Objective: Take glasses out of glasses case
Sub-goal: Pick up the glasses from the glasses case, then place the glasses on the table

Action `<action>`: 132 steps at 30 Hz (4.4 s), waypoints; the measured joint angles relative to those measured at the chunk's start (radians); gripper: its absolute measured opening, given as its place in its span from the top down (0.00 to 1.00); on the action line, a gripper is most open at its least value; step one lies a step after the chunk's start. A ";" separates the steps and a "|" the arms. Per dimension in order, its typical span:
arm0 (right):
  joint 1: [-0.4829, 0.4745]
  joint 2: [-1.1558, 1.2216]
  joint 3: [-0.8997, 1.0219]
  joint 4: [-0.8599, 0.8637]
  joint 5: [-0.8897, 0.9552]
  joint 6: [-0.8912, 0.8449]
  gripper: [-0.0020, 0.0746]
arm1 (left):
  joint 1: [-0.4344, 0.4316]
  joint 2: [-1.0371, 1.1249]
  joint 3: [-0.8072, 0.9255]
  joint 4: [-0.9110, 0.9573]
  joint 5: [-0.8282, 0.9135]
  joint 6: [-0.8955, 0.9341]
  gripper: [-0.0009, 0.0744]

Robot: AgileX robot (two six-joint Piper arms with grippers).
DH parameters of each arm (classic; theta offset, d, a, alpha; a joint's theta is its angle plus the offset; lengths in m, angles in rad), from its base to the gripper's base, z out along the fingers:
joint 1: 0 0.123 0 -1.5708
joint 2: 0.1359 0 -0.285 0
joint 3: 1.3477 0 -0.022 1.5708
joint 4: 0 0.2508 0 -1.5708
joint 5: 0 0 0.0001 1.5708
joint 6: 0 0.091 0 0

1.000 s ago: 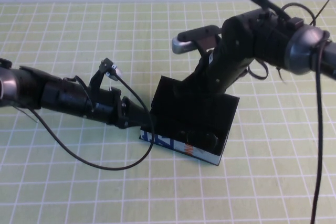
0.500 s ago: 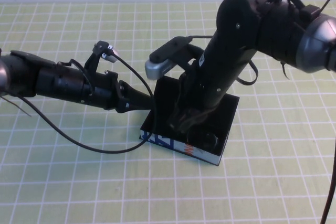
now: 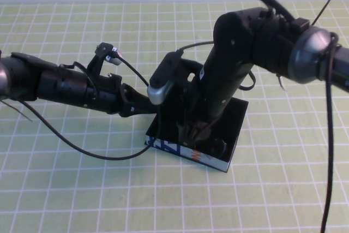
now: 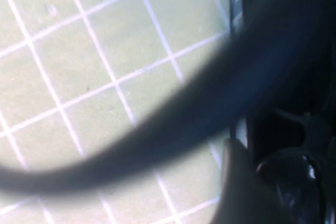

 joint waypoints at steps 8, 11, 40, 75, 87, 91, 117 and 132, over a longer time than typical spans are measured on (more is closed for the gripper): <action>0.000 0.062 0.000 -0.038 -0.021 0.000 0.58 | 0.000 0.000 -0.004 0.024 -0.018 -0.002 0.99; 0.000 0.062 0.000 -0.043 -0.043 0.000 0.58 | 0.000 0.000 -0.006 0.034 -0.022 -0.008 0.99; 0.000 0.106 0.000 -0.071 -0.104 -0.002 0.57 | 0.053 0.000 -0.006 0.080 -0.060 -0.028 0.99; 0.000 0.123 -0.011 -0.098 -0.122 0.001 0.94 | 0.053 0.000 -0.006 0.088 -0.056 -0.031 0.99; 0.001 0.066 -0.027 -0.116 -0.072 0.093 0.96 | 0.053 0.000 -0.006 0.088 -0.051 -0.031 0.99; 0.001 0.008 -0.028 -0.116 -0.059 0.128 0.96 | 0.053 0.000 -0.006 0.088 -0.038 -0.032 0.99; -0.136 -0.550 0.572 -0.260 -0.128 0.881 0.96 | 0.053 0.000 -0.006 0.088 -0.009 -0.036 0.99; -0.179 -0.388 0.750 -0.122 -0.469 0.932 0.96 | 0.053 0.000 -0.006 0.058 0.016 -0.044 0.99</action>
